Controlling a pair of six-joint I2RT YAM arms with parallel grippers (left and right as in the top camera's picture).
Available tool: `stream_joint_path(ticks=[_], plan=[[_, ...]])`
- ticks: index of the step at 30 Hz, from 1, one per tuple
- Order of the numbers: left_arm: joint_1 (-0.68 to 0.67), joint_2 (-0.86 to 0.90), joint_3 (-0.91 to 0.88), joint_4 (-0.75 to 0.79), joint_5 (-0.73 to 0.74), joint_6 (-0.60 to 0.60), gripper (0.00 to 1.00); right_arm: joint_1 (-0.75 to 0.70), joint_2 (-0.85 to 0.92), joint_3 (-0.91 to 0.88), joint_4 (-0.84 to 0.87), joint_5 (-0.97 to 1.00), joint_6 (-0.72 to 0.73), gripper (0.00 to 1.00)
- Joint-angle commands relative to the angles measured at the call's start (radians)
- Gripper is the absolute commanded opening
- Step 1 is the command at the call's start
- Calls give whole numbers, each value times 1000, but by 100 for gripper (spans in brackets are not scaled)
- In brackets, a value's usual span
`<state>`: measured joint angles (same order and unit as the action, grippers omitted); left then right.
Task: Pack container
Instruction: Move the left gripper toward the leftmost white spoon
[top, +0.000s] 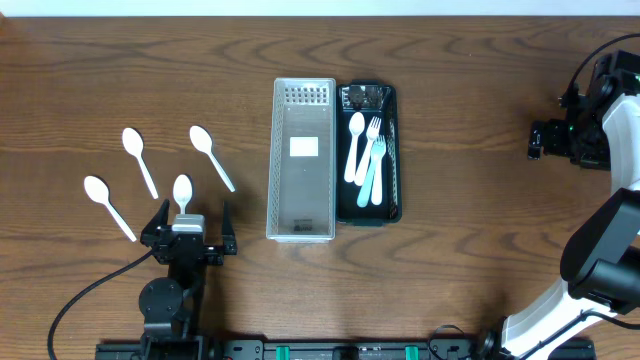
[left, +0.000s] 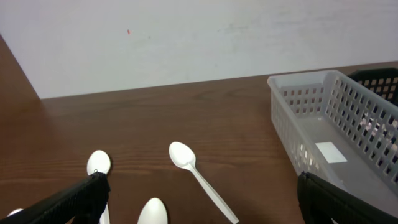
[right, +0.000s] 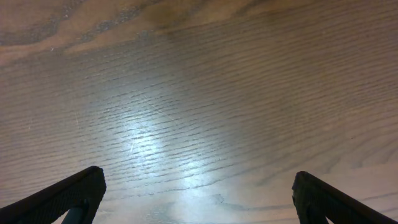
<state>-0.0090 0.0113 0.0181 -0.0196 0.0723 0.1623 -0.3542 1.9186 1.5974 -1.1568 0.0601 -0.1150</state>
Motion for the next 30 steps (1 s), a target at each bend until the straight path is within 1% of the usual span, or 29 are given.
stream_joint_path(ticks=[1,4,6,11,13,16,20,22,24,25,28,30], plan=[[-3,5,41,-19,1,-29,98,-5,-2,-5,3,1,-13,99],[-2,46,109,-64,-61,-25,98,-5,-2,-5,11,-8,-14,99],[8,98,168,-117,-65,-25,98,-5,-2,-5,13,-8,-14,99],[50,364,430,-320,-57,-53,98,-5,-2,-5,13,-8,-14,99],[56,483,555,-389,-10,-51,98,-5,-2,-5,13,-8,-13,99],[56,609,682,-410,14,-51,98,-5,-2,-5,13,-8,-13,99],[68,714,759,-434,6,-45,98,-5,-2,-5,13,-8,-14,99],[100,771,799,-507,-43,-132,98,-5,-2,-5,13,-8,-13,99],[165,847,860,-634,-56,-245,98,-5,-2,-5,13,-8,-14,99],[205,893,903,-716,-45,-276,98,-5,-2,-5,13,-8,-14,99],[300,1007,1006,-872,43,-276,98,-5,-2,-5,13,-8,-13,99],[338,1063,1041,-905,71,-276,98,-5,-2,-5,13,-8,-13,99]])
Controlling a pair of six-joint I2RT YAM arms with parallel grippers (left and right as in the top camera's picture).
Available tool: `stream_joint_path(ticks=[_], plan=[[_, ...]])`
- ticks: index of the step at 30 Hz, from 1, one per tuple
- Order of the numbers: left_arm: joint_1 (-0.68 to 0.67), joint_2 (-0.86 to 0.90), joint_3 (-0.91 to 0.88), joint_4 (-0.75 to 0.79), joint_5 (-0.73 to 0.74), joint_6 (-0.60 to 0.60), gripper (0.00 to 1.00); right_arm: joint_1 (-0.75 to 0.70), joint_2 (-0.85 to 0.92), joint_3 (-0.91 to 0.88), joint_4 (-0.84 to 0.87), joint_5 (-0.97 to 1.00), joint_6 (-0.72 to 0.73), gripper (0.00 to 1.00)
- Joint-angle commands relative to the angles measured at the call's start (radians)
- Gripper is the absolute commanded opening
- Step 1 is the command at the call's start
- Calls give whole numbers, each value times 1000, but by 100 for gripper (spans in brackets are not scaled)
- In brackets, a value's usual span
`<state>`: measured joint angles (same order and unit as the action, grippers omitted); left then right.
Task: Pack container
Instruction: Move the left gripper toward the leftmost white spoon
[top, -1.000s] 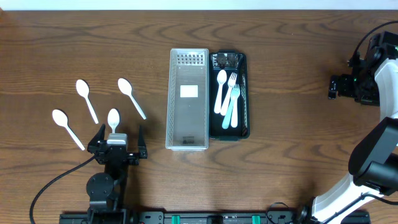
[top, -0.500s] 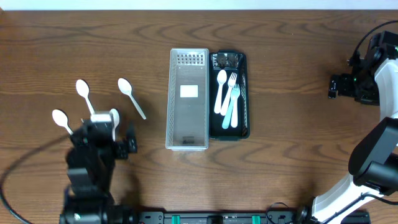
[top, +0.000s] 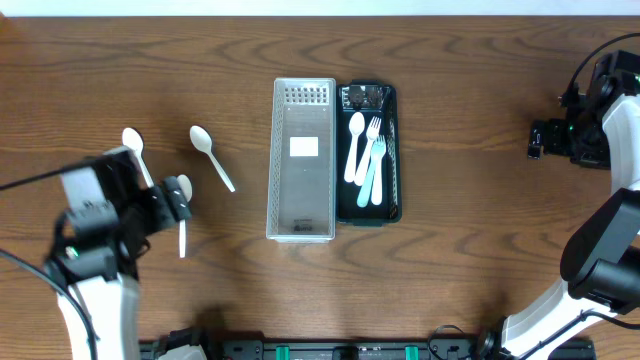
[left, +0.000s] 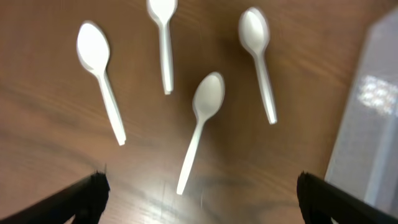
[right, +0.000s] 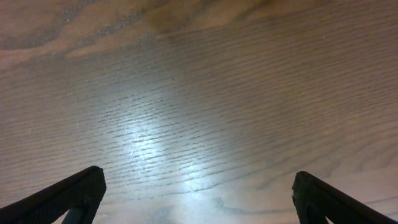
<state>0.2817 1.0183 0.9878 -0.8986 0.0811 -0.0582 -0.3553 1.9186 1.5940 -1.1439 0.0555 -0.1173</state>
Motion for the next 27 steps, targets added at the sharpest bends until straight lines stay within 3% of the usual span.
stream_joint_path(ticks=[1,3,8,13,22,27], plan=[[58,73,75,-27,60,-51,98,-4,-2,-1,0,-3,-11,99],[82,103,76,-13,45,-34,98,-4,-2,-1,0,-3,-11,99],[221,222,133,-92,39,-146,98,-4,-2,-1,0,-3,-11,99],[337,333,139,-84,40,-146,98,-4,-2,-1,0,-3,-11,99],[398,495,175,-73,27,-173,98,-4,-2,-1,0,-3,-11,99],[407,632,319,-134,-91,-171,98,-5,-2,-1,0,-3,-11,99]])
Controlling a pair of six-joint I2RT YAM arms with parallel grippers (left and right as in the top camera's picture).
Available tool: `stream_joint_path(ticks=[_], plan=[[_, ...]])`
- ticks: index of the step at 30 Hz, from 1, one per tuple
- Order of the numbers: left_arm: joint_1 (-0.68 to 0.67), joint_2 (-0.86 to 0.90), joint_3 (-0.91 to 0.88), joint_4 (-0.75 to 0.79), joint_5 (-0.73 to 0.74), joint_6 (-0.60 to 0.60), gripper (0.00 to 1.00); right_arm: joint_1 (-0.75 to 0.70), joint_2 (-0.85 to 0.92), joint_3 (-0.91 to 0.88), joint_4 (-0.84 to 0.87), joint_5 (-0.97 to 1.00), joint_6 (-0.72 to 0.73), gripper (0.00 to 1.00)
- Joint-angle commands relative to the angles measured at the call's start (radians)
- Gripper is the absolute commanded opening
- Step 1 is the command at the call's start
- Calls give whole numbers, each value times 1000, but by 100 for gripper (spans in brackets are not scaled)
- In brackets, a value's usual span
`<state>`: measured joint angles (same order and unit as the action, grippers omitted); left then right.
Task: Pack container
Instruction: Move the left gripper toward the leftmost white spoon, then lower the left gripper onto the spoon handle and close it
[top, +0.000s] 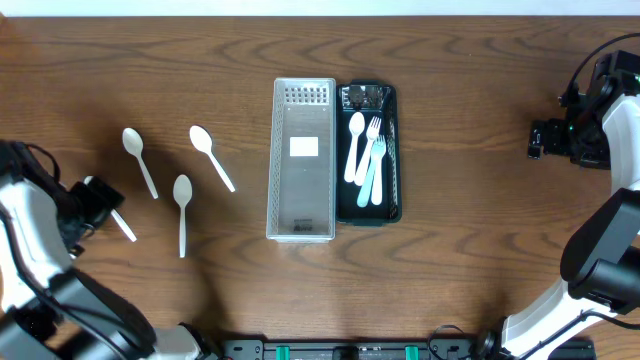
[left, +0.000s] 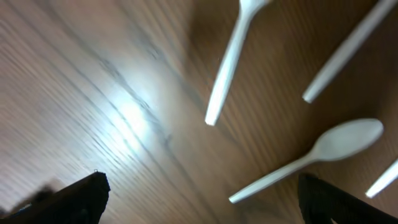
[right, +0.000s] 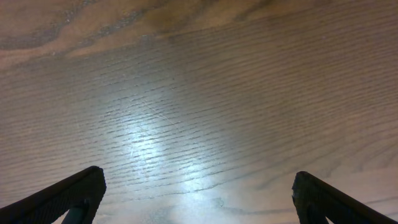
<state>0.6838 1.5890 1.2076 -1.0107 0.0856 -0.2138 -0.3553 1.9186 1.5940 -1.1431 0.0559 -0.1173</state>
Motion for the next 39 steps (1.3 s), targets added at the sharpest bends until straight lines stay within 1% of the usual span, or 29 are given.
stream_joint_path(ticks=[1,5,11,13,15,16,23,28,39], plan=[[4,78,120,-23,-120,-14,98,-5,-2,-1,-1,-3,-11,99],[4,136,169,9,-135,41,98,-4,-2,-1,-1,-4,-11,99],[5,175,168,93,-130,40,98,-4,-2,-1,-1,-3,-11,99],[4,180,167,85,-100,43,98,-5,-2,-1,-1,-3,-11,99],[4,184,163,91,-26,135,98,-5,-2,-1,0,-3,-11,99],[4,188,161,93,-11,167,98,-5,-2,-1,-1,-3,-11,99],[4,233,149,108,-16,222,98,-4,-2,-1,0,-4,-11,99],[5,271,149,154,-26,220,98,-5,-2,-1,-1,-4,-11,99],[5,283,129,141,-26,221,98,-4,-2,-1,-1,-4,-11,99]])
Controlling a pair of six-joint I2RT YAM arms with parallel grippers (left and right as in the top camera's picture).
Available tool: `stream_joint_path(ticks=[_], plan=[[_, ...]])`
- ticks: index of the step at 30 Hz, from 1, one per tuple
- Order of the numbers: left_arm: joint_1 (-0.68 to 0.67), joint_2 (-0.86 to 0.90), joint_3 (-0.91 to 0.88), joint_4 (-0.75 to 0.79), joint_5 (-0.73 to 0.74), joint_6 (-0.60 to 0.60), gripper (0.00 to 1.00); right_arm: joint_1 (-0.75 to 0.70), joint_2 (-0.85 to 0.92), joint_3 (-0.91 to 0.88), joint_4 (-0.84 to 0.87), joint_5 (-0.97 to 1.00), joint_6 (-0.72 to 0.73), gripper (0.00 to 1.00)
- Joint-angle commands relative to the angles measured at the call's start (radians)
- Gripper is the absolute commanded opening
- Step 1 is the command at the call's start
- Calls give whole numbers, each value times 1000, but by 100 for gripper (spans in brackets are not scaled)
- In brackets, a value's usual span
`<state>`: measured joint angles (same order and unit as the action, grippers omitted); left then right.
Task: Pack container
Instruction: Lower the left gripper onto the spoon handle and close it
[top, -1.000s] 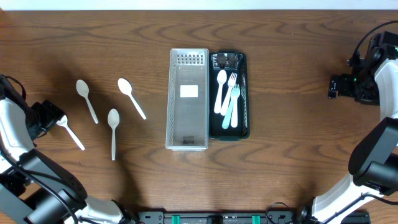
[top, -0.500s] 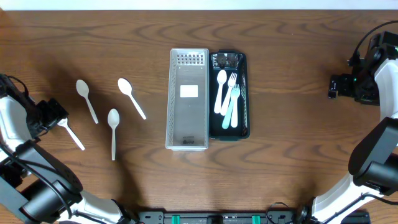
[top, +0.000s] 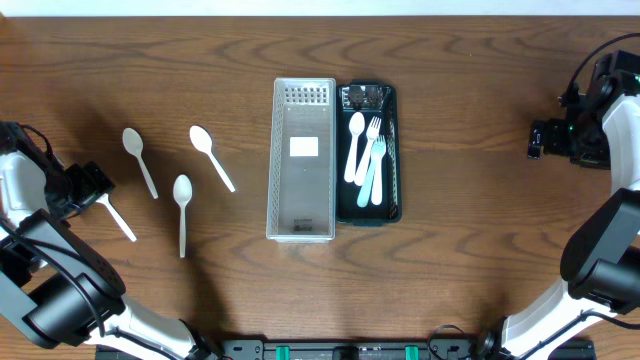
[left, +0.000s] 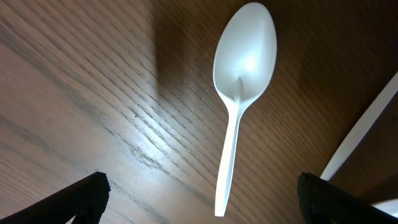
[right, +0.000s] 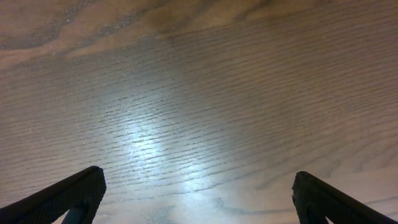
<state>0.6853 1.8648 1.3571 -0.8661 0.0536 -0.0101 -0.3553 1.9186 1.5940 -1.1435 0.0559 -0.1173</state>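
Note:
Four white plastic spoons lie left of the containers. My left gripper (top: 88, 184) hangs open above the leftmost spoon (top: 119, 221), hiding its bowl from overhead. In the left wrist view that spoon (left: 244, 56) lies lengthwise ahead, its handle end between the spread fingers of the left gripper (left: 199, 202). The others lie at spoon (top: 138, 160), spoon (top: 181, 210) and spoon (top: 210, 156). A clear slotted basket (top: 277, 160) stands mid-table beside a black tray (top: 396, 160) holding a spoon and forks. My right gripper (top: 548, 140) is open over bare wood, as the right gripper (right: 199, 199) shows.
The basket and black tray stand side by side, touching, in the middle of the wooden table. In the left wrist view a second spoon's handle (left: 364, 134) runs off to the right. The right arm rests at the far right edge.
My left gripper has shifted a little farther back and left, and the leftmost spoon now lies straight between its fingers in the wrist view. The spoons and right arm have not moved.
My left gripper was open at the table's near edge, just behind the four spoons. Then it was above the spoons, then out at the left by the leftmost spoon, and now it is over that spoon. No spoon has moved; the right arm stayed still.

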Motion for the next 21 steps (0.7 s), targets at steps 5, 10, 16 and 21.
stream_joint_path(ticks=[5,10,16,21], plan=[[3,22,-54,20,7,17,98,-4,-2,-1,0,-3,-11,99],[3,44,-61,20,7,18,98,-4,-2,-1,0,-3,-11,99],[3,76,-62,27,8,17,98,-4,-2,-1,0,-3,-11,99],[3,108,-62,35,18,17,98,-4,-2,-1,0,-3,-11,99]])
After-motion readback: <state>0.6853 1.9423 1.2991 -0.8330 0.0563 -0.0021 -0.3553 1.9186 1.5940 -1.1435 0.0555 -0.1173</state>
